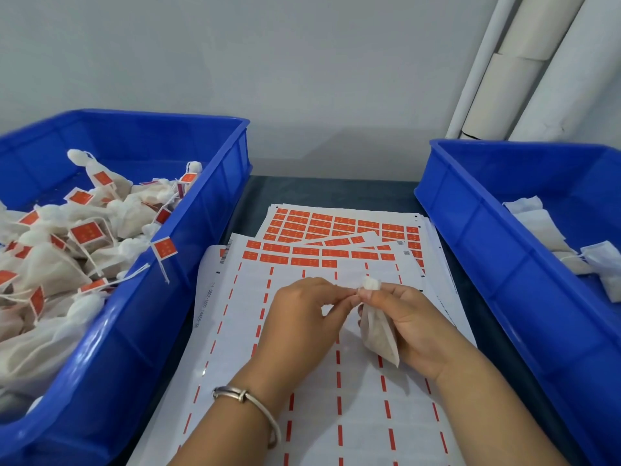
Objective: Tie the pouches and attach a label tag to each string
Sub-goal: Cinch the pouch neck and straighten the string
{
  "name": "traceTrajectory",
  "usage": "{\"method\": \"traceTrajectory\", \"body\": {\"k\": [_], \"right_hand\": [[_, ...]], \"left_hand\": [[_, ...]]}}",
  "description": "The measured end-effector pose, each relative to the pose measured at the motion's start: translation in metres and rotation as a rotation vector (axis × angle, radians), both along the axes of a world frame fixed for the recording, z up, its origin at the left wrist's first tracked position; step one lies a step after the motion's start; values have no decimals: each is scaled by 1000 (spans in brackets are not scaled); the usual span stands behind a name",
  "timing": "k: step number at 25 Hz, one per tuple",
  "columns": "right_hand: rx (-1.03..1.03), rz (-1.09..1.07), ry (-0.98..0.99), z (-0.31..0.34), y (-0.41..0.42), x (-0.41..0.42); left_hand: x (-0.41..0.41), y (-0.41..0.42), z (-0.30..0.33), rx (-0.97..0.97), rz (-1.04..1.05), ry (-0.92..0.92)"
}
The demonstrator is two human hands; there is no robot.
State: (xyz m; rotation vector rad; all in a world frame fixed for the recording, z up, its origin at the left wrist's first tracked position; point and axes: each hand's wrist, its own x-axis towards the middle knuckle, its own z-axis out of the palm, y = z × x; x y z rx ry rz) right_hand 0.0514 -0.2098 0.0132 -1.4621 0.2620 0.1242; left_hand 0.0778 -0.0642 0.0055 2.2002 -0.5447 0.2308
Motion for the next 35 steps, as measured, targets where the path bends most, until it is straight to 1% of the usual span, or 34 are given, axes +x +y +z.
{"method": "traceTrajectory", "body": {"k": [5, 8, 10, 12, 14, 17, 20, 23, 27, 31, 33, 35], "right_hand": [[61, 38, 30, 1, -4, 0], [31, 66, 48, -2, -4, 1], [34, 94, 58, -3, -5, 2], [82, 142, 53, 0, -5, 1], [75, 190, 38, 1, -3, 0], [54, 239, 11, 4, 1, -3], [68, 315, -26, 9, 3, -8], [72, 280, -73, 15, 4, -11], [149, 204, -111, 25, 5, -13], [225, 119, -56, 41, -11, -11], [190, 62, -41, 46, -22, -2], [180, 0, -21, 46, -28, 11]], "left_hand": [[2, 3, 1, -38, 97, -24], [4, 3, 1, -37, 154, -4], [5, 5, 3, -77, 213, 5], [5, 6, 5, -134, 278, 16], [5, 7, 7, -168, 326, 26], [3, 7, 10, -207, 351, 59], [2, 9, 17, -233, 324, 82], [-4, 6, 27, -233, 269, 76], [-11, 3, 45, -203, 208, 70], [-4, 18, 69, -56, 101, 49], [14, 22, 74, -1, 116, 80], [38, 16, 66, 62, 146, 136]]}}
